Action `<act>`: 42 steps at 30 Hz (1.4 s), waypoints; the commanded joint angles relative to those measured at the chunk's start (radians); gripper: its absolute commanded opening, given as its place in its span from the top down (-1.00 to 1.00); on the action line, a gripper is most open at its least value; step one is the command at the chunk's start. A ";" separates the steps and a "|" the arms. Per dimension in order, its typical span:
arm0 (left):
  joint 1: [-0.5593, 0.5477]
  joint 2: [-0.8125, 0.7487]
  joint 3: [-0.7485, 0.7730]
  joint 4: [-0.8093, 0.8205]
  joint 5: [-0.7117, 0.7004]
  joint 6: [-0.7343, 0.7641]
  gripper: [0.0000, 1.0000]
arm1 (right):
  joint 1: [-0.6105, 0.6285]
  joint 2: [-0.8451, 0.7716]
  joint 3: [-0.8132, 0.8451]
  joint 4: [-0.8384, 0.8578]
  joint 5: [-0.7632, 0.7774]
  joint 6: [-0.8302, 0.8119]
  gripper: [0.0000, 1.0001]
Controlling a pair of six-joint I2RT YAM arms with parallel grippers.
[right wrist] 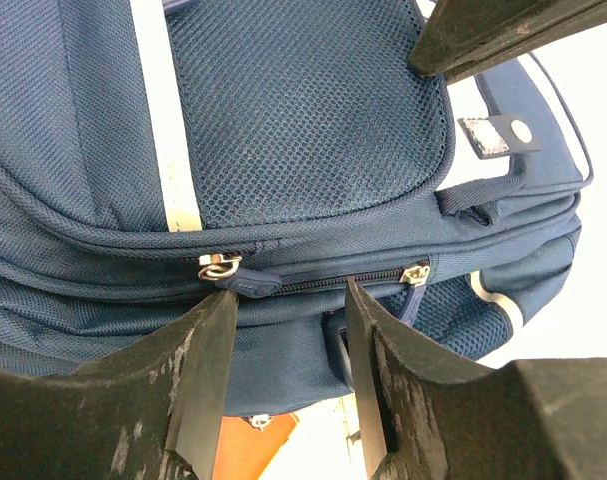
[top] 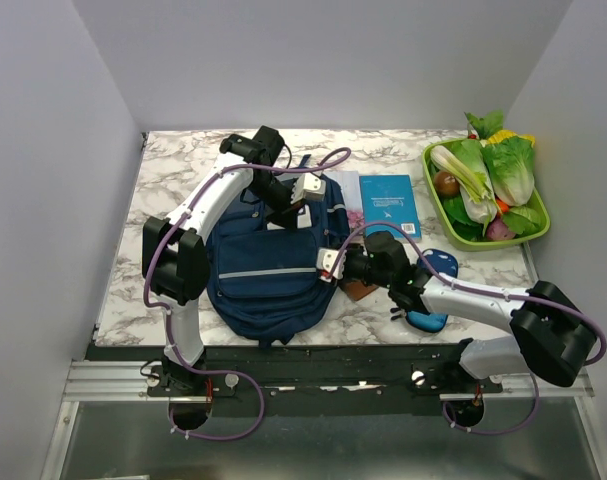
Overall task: Pack the student bag
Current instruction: Unzip the student bag at the center of the board.
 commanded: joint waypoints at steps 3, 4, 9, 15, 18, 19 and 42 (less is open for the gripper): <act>-0.011 -0.015 0.045 -0.082 0.098 0.041 1.00 | 0.008 0.023 0.050 -0.096 -0.045 -0.051 -0.12; -0.011 -0.015 0.044 -0.080 0.098 0.040 1.00 | 0.010 0.024 0.058 -0.112 -0.068 -0.051 -0.09; -0.010 -0.015 0.038 -0.036 0.083 -0.006 1.00 | 0.037 0.017 0.070 -0.150 -0.108 -0.010 0.20; 0.006 -0.015 0.025 0.004 0.086 -0.029 1.00 | 0.043 -0.014 0.031 -0.150 -0.134 0.101 0.75; 0.007 -0.018 0.018 0.038 0.086 -0.060 1.00 | 0.043 -0.026 0.026 -0.161 -0.140 0.145 0.93; 0.009 -0.019 0.010 0.068 0.083 -0.068 1.00 | 0.043 -0.029 0.029 -0.170 -0.143 0.150 0.98; 0.012 -0.019 -0.067 0.352 0.008 -0.329 1.00 | 0.143 -0.161 -0.034 -0.141 0.222 0.380 0.51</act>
